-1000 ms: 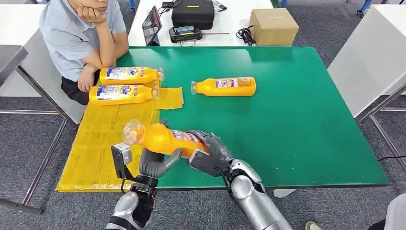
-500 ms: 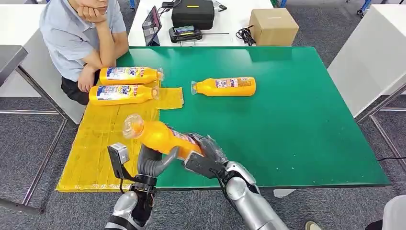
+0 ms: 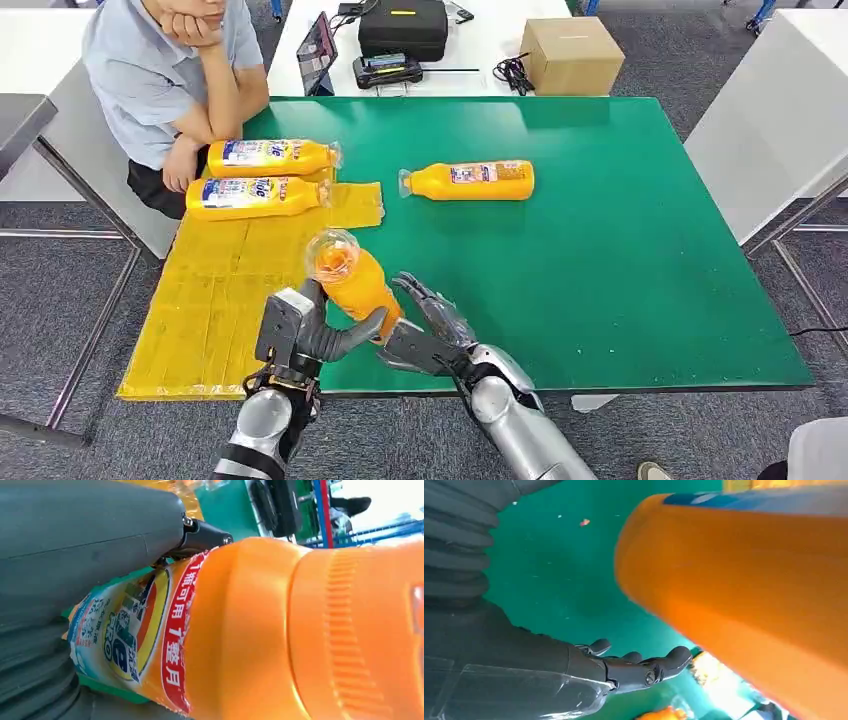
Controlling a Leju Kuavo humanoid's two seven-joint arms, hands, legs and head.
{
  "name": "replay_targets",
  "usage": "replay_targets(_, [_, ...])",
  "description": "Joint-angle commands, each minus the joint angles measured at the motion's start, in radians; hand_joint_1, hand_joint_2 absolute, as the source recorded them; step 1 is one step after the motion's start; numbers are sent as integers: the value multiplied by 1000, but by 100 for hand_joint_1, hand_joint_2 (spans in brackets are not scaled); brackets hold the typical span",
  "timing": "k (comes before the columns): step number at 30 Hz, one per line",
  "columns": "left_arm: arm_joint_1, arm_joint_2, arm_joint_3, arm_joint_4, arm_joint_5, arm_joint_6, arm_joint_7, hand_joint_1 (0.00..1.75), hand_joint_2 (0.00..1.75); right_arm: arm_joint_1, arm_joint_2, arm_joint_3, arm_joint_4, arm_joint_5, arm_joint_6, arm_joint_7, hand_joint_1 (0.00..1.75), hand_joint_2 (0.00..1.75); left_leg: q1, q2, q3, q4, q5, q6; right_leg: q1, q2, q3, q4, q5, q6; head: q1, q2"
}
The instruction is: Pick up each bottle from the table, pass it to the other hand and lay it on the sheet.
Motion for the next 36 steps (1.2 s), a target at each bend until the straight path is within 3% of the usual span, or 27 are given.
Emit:
replay_targets(1, [-9, -8, 76, -91, -79, -26, 9, 175, 175, 19, -4, -107, 17, 7, -16, 16, 0, 0, 1, 0, 2, 0, -1, -1, 1, 0, 2, 0, 0, -2, 0, 0])
replay_targets(5, [-3, -2, 84, -140, -216, 19, 13, 175, 175, 35, -1, -130, 3, 25, -19, 15, 0, 0, 1, 0, 2, 0, -1, -2, 1, -1, 2, 0, -1, -2, 0, 0])
replay_targets(12, [-38, 30, 151, -216, -805, 213, 98, 175, 175, 35, 21, -161, -1, 50, -15, 10, 0, 0, 1, 1, 1, 0, 0, -1, 1, 1, 1, 0, 0, -2, 0, 0])
replay_targets(19, [-92, 74, 203, -109, -1174, 250, 224, 175, 175, 30, 20, -168, 21, 42, -9, -22, 0, 0, 1, 2, 3, 0, -1, -2, 1, 1, 3, 0, -1, -3, 0, 0])
replay_targets(21, [-109, 88, 211, -55, -1211, 257, 247, 175, 175, 26, 20, -168, 23, 39, -7, -25, 0, 0, 0, 1, 2, -1, 0, -1, 0, 0, 2, 0, 0, -2, 0, 0])
replay_targets(22, [-125, 149, 159, -12, -1266, 237, 330, 175, 175, 21, 19, -166, 29, 36, -4, -29, 0, 0, 1, 1, 4, -1, 0, -2, 1, 0, 3, -1, 0, -3, 0, 0])
replay_targets(25, [-189, 211, 108, 152, -1266, 215, 420, 175, 175, 1, 19, -159, 58, 27, 0, -44, 0, 0, 1, 0, 4, -2, 0, -2, 1, -1, 4, -1, 0, -3, 0, 0])
replay_targets(29, [-267, 224, 183, 370, -1266, 236, 415, 175, 175, -27, 21, -143, 95, 12, 5, -64, 0, 0, 0, 0, 4, -2, 1, -2, 0, -1, 3, -1, 0, -2, 0, 0])
replay_targets(36, [-304, 252, 185, 507, -1266, 226, 412, 175, 175, -25, 12, -134, 76, 0, -1, -81, 0, 0, 2, 1, 5, -1, 1, -3, 1, 0, 5, 0, -1, -3, 1, 0])
